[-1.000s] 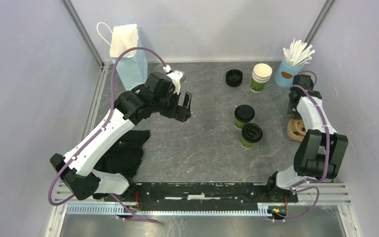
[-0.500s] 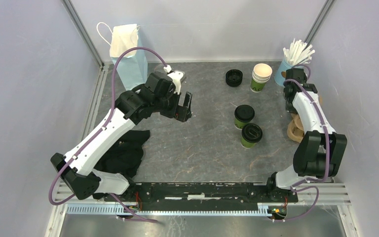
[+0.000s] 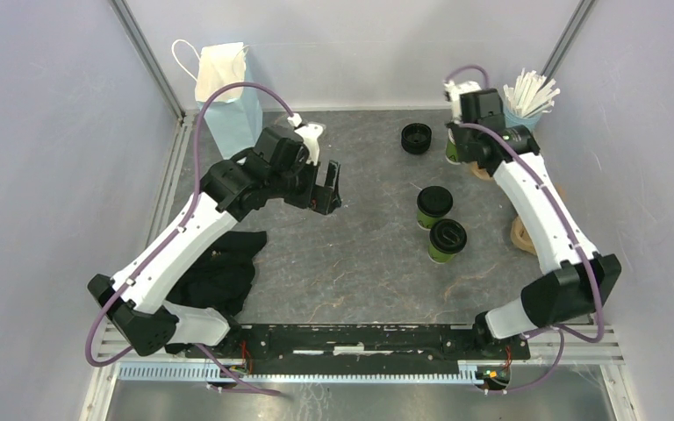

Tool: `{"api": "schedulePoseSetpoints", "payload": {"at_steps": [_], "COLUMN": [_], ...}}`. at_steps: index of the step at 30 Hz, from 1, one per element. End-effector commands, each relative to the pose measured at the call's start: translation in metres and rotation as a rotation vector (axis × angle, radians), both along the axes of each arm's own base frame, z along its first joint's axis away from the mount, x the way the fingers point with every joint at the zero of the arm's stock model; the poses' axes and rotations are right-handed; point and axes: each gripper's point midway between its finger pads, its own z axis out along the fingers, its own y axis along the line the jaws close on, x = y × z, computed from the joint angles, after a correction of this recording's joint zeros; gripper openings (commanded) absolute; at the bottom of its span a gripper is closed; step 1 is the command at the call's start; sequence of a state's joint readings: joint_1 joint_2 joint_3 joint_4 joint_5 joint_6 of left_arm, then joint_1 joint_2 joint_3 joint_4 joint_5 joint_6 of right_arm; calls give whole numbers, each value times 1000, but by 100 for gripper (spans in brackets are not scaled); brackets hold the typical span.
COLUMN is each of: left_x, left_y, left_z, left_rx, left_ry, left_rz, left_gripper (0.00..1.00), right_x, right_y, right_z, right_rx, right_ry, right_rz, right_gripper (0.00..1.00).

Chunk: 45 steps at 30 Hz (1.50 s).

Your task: Pack the takeout coffee

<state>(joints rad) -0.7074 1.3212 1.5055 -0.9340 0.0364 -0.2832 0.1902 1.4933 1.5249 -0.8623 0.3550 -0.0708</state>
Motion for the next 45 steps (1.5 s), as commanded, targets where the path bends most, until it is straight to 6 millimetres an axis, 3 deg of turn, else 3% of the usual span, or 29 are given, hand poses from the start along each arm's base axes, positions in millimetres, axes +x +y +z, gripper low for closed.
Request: {"api": "schedulePoseSetpoints", "payload": {"at_steps": [1,4,8,10,13,17,20,26,38,41,43,45], "left_x": [9,18,34,39,42,44,45,46,64,67,69,70], "left_y": [-3,6,35,43,40,28,11,5,10,10,11,12], "left_z": [48,76,112,127,148,152,139,112,84,83,81,82], "left_rx": [-161,-253,-374,-448,-569,-670,-682,-614,-505,-496,-491,-489], "left_ry": [-30,-38,-61,-35,23,137,256,334,338,333,329,322], "left_rz": [84,168,338,402,427,403,353,323,359,362,369,370], "left_gripper": [99,99,97,94,92,89,80,77,36,36,47,51], "right_x": [-4,-25,-63,-80,-103,-125,-132,-135,-135,-135,-135,-135], "right_y": [109,171,233,249,267,280,286,295,299,298,299,300], "right_z": [83,86,86,87,87,85,81,74,65,58,55,53], "right_rx": [86,76,110,121,177,236,248,228,187,174,174,174], "right_ry": [-216,-223,-260,-275,-294,-331,-338,-332,-309,-295,-287,-281], "right_rz": [399,593,824,898,987,1054,1084,1138,1155,1156,1156,1157], "right_gripper": [1,0,0,0,0,0,0,0,1,1,1,1]}}
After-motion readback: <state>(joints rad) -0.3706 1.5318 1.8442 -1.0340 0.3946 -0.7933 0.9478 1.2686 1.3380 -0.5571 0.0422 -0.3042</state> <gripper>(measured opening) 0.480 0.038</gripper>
